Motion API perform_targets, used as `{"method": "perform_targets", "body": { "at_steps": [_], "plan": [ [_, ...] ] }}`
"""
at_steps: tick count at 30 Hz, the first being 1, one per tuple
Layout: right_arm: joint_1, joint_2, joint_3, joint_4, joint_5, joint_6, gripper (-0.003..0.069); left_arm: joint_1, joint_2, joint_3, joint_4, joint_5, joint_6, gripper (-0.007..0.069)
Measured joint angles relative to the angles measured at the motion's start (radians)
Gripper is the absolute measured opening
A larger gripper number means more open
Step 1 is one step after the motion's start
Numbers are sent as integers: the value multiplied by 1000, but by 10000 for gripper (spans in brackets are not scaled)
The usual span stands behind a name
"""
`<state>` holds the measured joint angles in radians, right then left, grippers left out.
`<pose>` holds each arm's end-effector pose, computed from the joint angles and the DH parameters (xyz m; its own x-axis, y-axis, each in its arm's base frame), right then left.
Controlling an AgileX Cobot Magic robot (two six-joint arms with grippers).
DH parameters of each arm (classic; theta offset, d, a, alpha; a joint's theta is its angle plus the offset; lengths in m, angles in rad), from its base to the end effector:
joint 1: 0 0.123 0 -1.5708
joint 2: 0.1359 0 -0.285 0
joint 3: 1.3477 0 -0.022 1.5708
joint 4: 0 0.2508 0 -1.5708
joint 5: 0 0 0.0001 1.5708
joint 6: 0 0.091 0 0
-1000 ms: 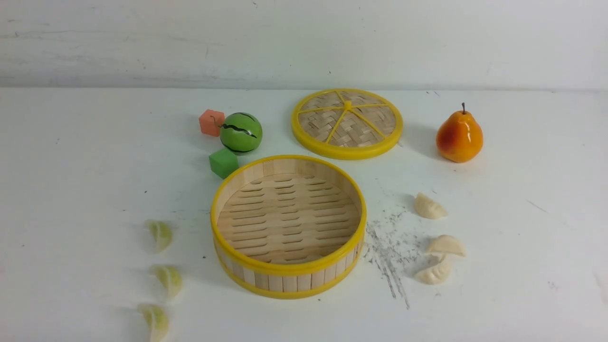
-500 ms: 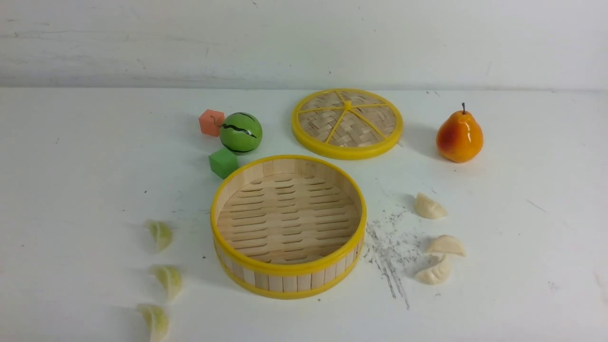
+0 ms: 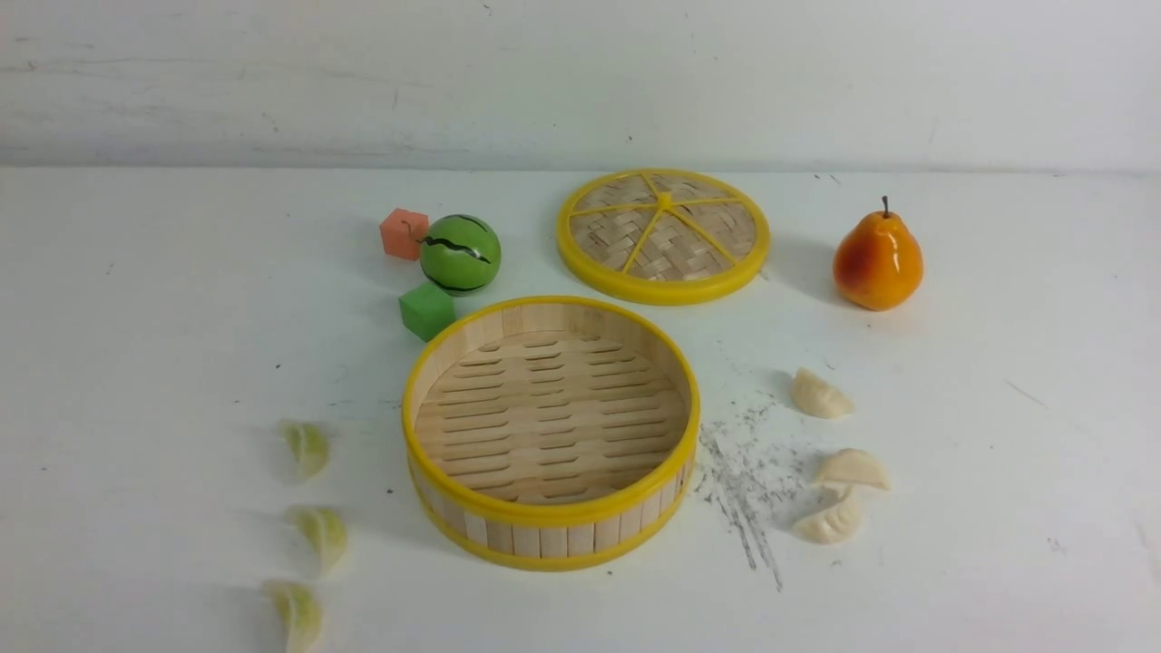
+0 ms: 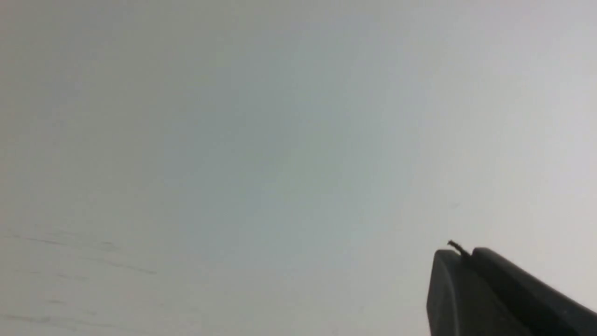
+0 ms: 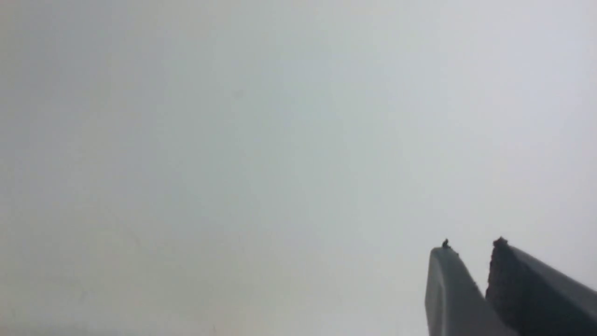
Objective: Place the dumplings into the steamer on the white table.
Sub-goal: 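Reach for and grasp a dumpling on the table with the left gripper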
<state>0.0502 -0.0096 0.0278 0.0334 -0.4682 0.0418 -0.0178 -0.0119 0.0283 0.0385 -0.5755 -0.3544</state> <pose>0.0442 0.0009 0.2446 0.5069 0.0971 -0.8565 -0.0737 0.9949 0.0692 0.0385 -0.0026 0.2526 0.5600 -0.3265 -0.7614 0.2233 0.9445 -0.2408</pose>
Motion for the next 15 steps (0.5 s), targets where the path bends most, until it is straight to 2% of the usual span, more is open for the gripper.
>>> {"method": "perform_targets", "body": {
  "at_steps": [3,4,5,7,9,10,12,13,15],
  "plan": [
    [0,-1,0,0,-84,99,146,0,0,0,0,-42,-148,28],
    [0,-2,0,-5,-102,181,146,0,0,0,1,-62,-277,28],
    [0,-2,0,-13,-102,215,146,0,0,0,2,-66,-335,28],
    [-1,-2,0,-33,-100,278,146,0,0,-15,4,-49,-406,29],
    [-2,-2,-9,-40,-86,309,146,0,0,-53,9,-1,-429,26],
    [-2,-2,-37,-48,-52,326,134,0,0,-127,18,88,-443,17],
    [-2,9,-101,-54,-2,333,95,0,2,-220,28,199,-436,3],
    [-2,28,-155,-60,52,333,57,0,23,-306,39,293,-412,-8],
    [-2,79,-242,-72,125,325,1,0,78,-399,63,375,-357,-14]
  ]
}}
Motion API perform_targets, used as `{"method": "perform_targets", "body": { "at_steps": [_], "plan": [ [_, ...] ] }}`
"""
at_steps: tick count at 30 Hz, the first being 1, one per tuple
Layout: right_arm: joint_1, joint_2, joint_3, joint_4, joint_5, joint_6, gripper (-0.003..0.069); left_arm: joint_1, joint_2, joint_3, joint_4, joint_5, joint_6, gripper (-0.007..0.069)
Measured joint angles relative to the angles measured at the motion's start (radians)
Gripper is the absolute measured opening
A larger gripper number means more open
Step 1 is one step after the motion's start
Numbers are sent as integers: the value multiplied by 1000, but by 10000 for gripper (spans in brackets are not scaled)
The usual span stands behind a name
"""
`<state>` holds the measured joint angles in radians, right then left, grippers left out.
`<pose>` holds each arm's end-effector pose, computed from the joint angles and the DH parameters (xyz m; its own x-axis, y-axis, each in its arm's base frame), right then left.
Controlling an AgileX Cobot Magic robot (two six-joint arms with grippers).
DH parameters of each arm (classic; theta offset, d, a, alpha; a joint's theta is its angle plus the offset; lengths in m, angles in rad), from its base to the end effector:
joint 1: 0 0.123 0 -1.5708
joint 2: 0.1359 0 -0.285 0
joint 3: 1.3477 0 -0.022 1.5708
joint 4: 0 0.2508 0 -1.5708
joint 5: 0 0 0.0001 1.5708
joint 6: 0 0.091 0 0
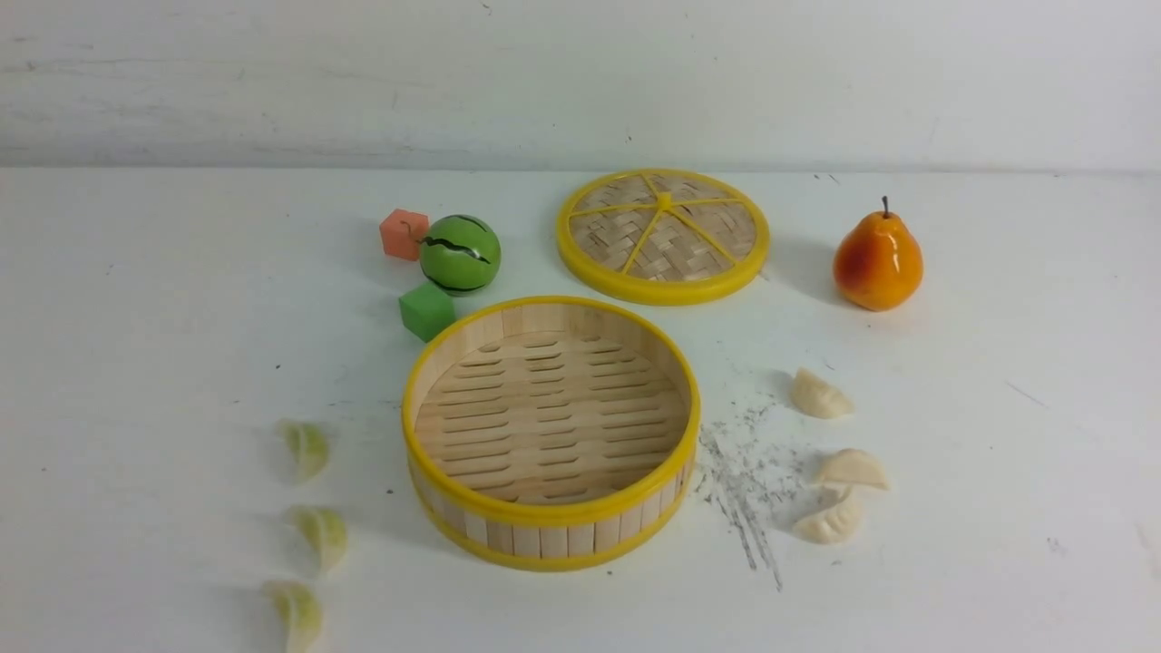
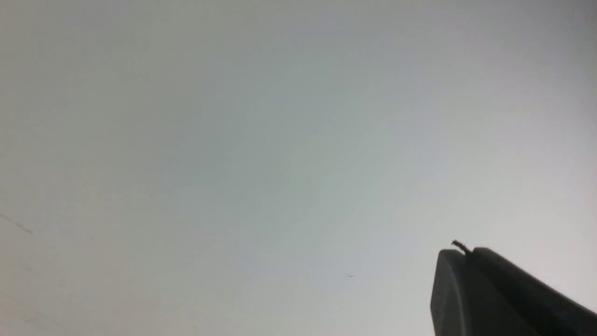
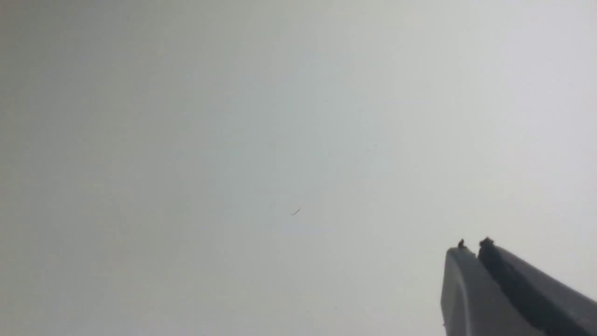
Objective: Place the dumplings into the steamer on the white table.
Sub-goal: 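Reach for and grasp a dumpling on the table with the left gripper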
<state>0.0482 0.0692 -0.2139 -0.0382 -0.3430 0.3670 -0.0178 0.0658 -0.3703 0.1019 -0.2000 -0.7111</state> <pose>0.0363 0.0029 0.3095 0.4943 0.3492 -0.7961 -0.2322 0.9355 0.2662 0.0198 -0.0022 0.3468 0.4362 -0.5816 -0.6866 0.3479 0.8127 -0.4674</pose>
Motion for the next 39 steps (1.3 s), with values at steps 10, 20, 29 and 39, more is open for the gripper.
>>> {"method": "perform_targets", "body": {
  "at_steps": [10,20,29,39],
  "plan": [
    [0,399,-245,-123,629,-157,-19,0,536,-141,-14,226,123,-14],
    [0,614,-247,137,972,-321,-19,0,973,-345,-219,802,210,-14],
    [0,720,-248,515,897,-661,-18,-5,1268,-528,-636,956,728,-14],
    [0,769,-248,719,899,-893,-11,-145,1564,-779,-244,911,405,-6]
  ]
}}
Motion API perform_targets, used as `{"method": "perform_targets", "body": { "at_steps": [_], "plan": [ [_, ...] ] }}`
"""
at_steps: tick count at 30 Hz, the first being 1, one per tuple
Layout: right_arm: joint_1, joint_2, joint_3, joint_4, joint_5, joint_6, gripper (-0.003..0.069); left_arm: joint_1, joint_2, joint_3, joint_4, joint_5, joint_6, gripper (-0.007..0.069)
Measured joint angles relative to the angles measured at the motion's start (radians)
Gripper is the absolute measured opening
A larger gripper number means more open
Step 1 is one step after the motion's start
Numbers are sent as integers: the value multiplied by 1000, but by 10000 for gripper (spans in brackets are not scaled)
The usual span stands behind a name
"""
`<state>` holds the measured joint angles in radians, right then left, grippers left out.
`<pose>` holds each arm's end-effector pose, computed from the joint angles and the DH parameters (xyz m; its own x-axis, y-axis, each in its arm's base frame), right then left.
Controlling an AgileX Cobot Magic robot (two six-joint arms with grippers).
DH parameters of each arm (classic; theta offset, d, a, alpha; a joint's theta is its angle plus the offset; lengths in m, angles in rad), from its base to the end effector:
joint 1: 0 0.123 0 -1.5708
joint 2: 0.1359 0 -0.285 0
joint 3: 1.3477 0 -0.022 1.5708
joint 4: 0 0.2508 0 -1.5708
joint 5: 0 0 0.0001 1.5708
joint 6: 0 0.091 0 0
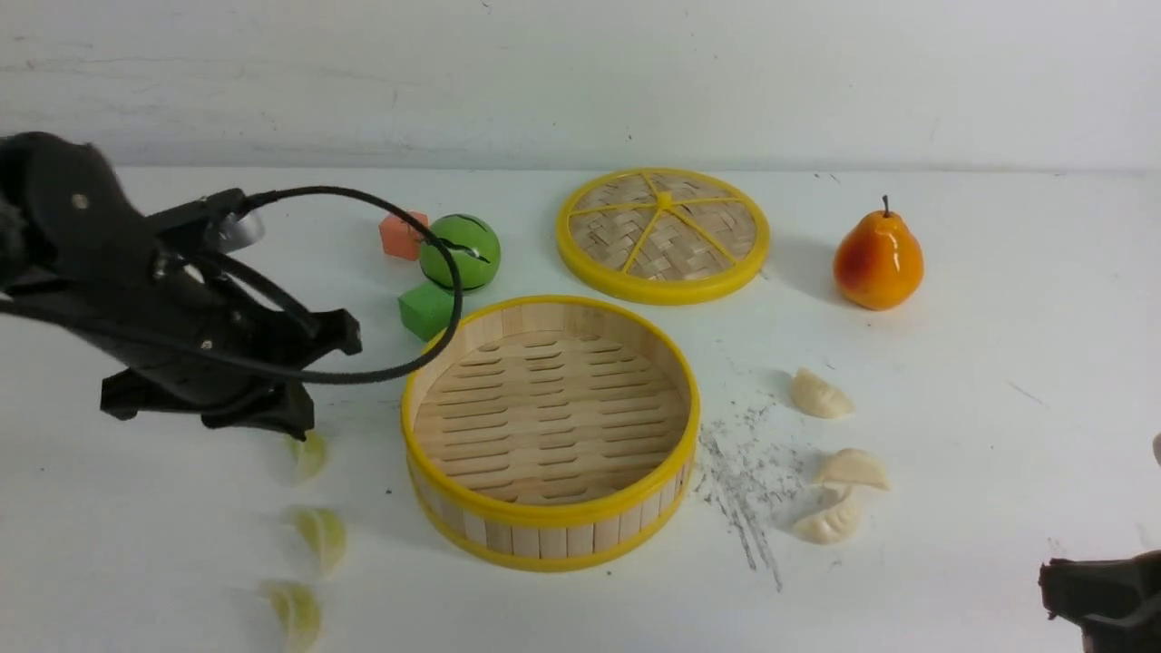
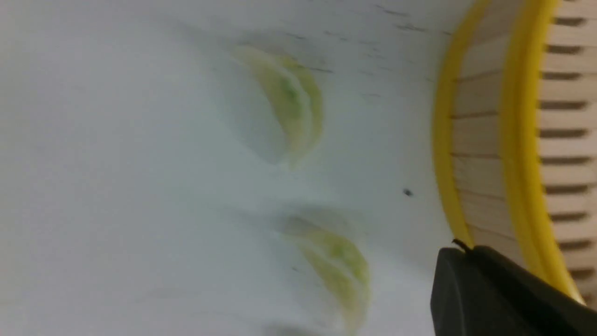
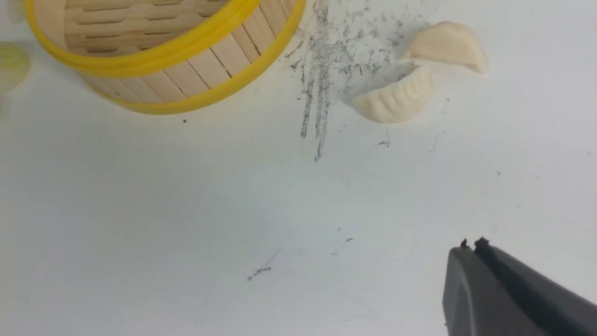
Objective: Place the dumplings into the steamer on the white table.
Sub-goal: 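Reach for and grasp a dumpling on the table with the left gripper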
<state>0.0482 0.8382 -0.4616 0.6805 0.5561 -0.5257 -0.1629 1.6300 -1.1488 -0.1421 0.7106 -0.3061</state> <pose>0.1482 0.0375 0.2504 -0.6933 0.0388 -0.7196 -0.2382 0.9301 0.2797 0.3305 -0.0629 0.2458 -0.8865 -0.2603 -0.3825 -0.1681 0.9514 -0.2580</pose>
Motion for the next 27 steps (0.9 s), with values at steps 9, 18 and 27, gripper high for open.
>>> {"method": "perform_targets", "body": {
  "at_steps": [9,18,27],
  "plan": [
    [0,0,0,27,4,-27,-6,-9,198,-38,198,-112,-258,218],
    [0,0,0,28,6,-27,-1,-9,290,-39,266,-231,-269,356],
    [0,0,0,31,6,-27,6,-12,254,-72,316,-143,-247,197]
  ]
}}
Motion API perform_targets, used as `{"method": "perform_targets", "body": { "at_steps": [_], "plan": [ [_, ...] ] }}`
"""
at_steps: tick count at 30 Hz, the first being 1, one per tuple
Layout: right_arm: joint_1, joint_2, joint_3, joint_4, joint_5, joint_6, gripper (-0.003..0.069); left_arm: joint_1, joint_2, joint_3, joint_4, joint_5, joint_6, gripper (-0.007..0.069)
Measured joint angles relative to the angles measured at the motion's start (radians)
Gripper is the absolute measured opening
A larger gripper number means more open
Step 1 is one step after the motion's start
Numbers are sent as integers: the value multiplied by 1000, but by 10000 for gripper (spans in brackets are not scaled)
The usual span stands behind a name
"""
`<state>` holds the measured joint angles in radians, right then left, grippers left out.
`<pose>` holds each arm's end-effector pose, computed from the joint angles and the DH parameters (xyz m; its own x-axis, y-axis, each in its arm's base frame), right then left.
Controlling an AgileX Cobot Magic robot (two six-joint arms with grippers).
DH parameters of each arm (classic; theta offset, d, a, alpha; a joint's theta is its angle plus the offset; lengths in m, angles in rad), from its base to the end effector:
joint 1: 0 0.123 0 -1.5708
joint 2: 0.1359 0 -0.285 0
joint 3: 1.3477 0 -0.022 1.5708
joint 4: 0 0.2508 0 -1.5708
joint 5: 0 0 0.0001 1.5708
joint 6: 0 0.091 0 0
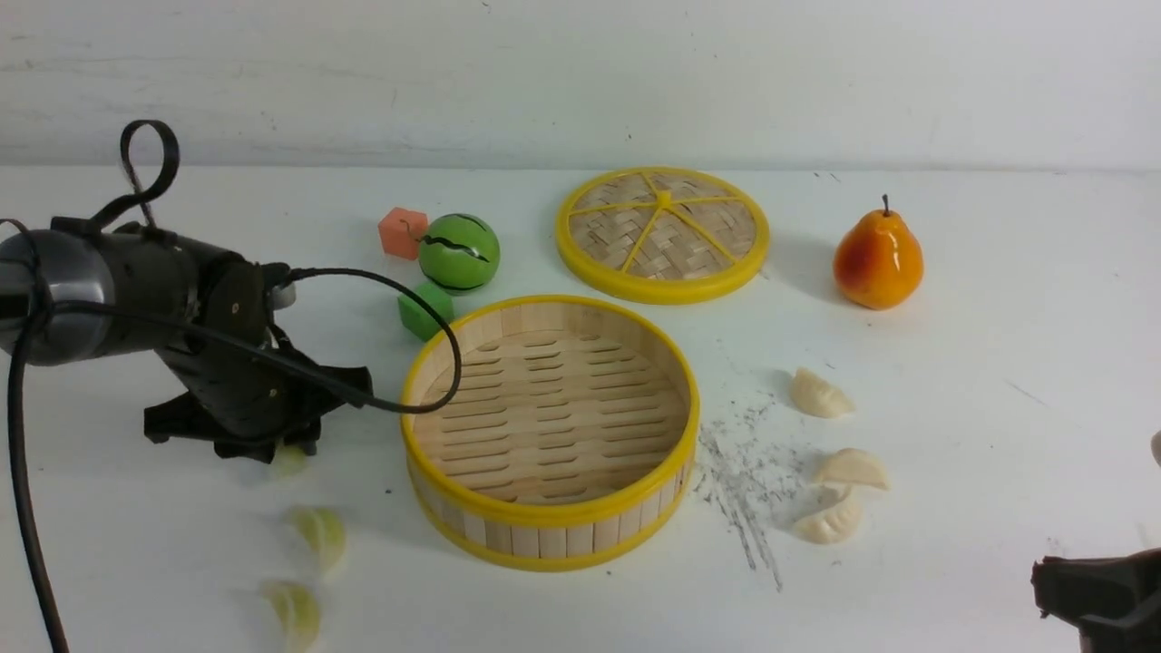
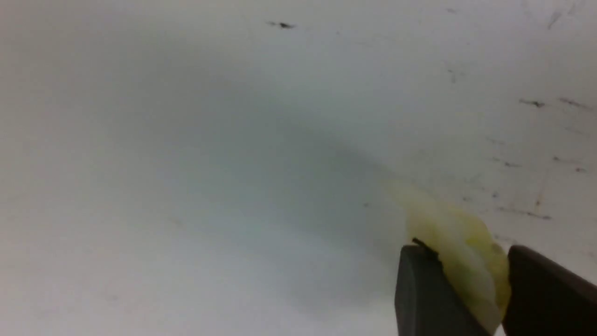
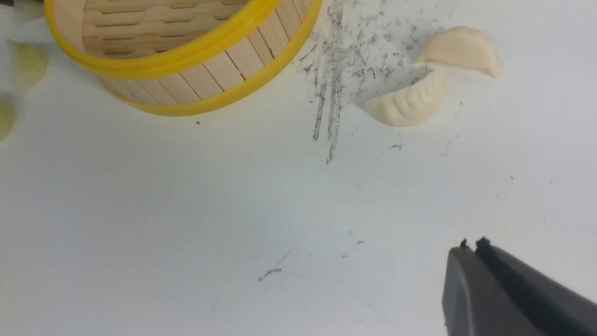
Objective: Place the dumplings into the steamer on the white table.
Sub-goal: 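Reach for and grasp a dumpling on the table with the left gripper, then place the dumpling into the bamboo steamer basket with the left gripper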
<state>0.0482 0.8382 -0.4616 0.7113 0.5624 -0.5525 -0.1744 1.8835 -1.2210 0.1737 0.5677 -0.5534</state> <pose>0.1480 0.0389 0.2510 -0.6912 0.0393 -0.7216 -0.2504 0.9237 0.2901 0.3797 -0.0583 0.1796 -0.8735 -0.2459 -0.4201 -0.2299 0.9691 -0.0891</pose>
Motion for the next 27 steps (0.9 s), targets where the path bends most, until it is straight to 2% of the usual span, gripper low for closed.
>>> {"method": "perform_targets", "body": {
  "at_steps": [6,9,12,15,19,23,27],
  "plan": [
    [0,0,0,13,0,0,10,-19,-152,-167,-133,78,112,197],
    [0,0,0,18,-1,0,13,-95,-175,-274,-224,111,212,197],
    [0,0,0,18,-2,0,15,-174,-133,-316,-259,129,233,197],
    [0,0,0,18,-2,0,18,-219,-45,-339,-267,129,232,197],
    [0,0,0,21,0,0,21,-226,86,-378,-263,128,193,197],
    [0,0,0,24,18,0,27,-225,199,-425,-262,125,72,197],
    [0,0,0,24,19,0,31,-229,238,-440,-258,117,7,197]
  ]
}}
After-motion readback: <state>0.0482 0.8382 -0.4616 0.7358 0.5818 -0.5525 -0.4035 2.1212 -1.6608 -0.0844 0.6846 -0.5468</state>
